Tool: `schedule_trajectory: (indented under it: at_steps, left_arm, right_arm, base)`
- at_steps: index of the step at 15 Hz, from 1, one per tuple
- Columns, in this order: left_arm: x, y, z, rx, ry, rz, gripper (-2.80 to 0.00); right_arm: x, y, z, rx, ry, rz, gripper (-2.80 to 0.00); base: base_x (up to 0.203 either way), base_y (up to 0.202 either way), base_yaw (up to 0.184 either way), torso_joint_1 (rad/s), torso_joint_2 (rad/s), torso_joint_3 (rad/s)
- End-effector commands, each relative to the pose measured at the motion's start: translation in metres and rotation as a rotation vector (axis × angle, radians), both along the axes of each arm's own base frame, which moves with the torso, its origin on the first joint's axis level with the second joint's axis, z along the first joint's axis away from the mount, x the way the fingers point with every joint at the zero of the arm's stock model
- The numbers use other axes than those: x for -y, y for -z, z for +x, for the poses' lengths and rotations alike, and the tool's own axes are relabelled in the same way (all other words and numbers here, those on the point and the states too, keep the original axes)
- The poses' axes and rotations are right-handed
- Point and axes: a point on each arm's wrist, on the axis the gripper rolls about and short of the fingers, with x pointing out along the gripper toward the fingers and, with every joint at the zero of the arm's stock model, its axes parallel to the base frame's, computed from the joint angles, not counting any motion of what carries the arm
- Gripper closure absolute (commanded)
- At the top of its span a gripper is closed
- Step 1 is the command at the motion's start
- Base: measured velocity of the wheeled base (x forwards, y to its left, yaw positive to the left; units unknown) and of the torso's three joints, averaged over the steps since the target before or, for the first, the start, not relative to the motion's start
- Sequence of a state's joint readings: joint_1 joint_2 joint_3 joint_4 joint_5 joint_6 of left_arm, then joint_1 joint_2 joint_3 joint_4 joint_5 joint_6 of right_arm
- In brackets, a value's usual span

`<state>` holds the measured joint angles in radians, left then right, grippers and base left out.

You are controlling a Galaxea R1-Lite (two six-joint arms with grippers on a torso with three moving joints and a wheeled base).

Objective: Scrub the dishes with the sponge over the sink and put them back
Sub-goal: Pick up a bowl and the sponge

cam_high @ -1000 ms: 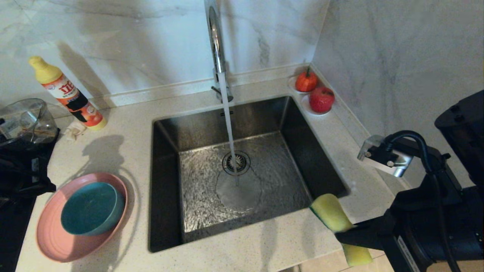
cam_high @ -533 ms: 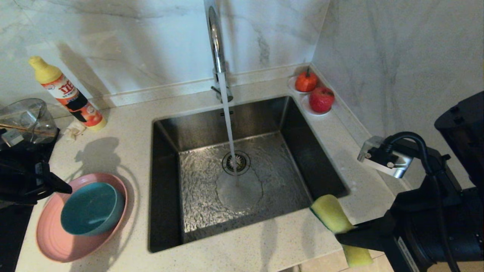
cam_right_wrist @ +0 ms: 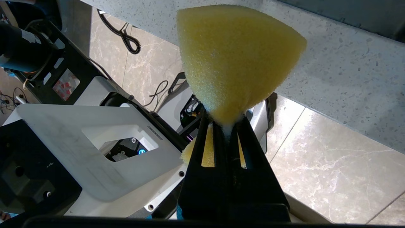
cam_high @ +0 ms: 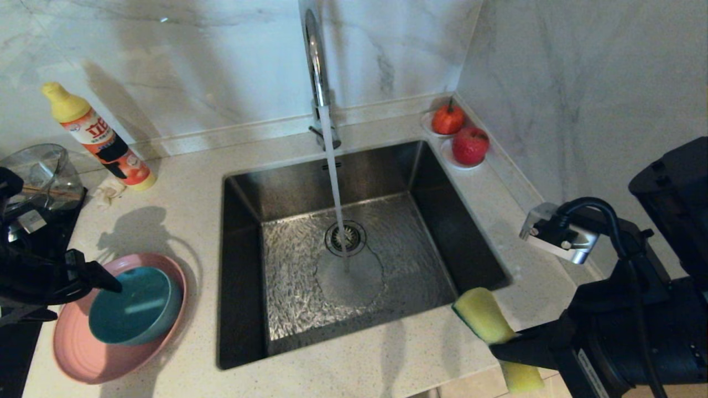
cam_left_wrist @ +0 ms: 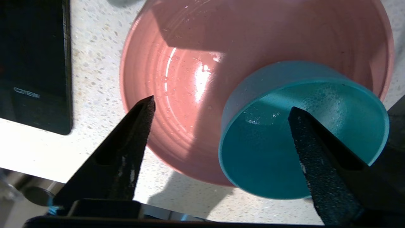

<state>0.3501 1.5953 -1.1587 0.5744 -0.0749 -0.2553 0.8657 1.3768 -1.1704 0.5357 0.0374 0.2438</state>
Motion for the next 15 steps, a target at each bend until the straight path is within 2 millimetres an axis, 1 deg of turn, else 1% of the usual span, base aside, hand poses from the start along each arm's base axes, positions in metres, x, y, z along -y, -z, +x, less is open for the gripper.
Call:
schedule_trajectory:
  at_steps: [1, 7, 10, 15]
  left_arm:
    - [-0.001, 0.004, 0.004, -0.016, -0.006, -0.012, -2.80]
    - [-0.002, 0.011, 0.016, -0.013, -0.087, -0.070, -2.80]
    - [0.004, 0.021, 0.027, -0.020, -0.084, -0.086, -2.80]
    - [0.006, 0.024, 0.029, -0.030, -0.090, -0.098, -2.80]
  right_arm:
    - [0.001, 0.000, 0.000, -0.002, 0.001, 0.001, 0.00]
    - [0.000, 0.001, 0.000, -0.005, 0.000, -0.002, 0.00]
    - [0.001, 0.000, -0.001, -0.003, 0.003, 0.000, 0.00]
    - [0.003, -0.001, -0.002, 0.002, 0.006, 0.004, 0.00]
  base:
    - [0.000, 0.000, 0.000, 0.000, 0.00, 0.000]
    - [0.000, 0.000, 0.000, 0.000, 0.00, 0.000]
    - [0.000, 0.000, 0.000, 0.000, 0.00, 0.000]
    - [0.000, 0.000, 0.000, 0.000, 0.00, 0.000]
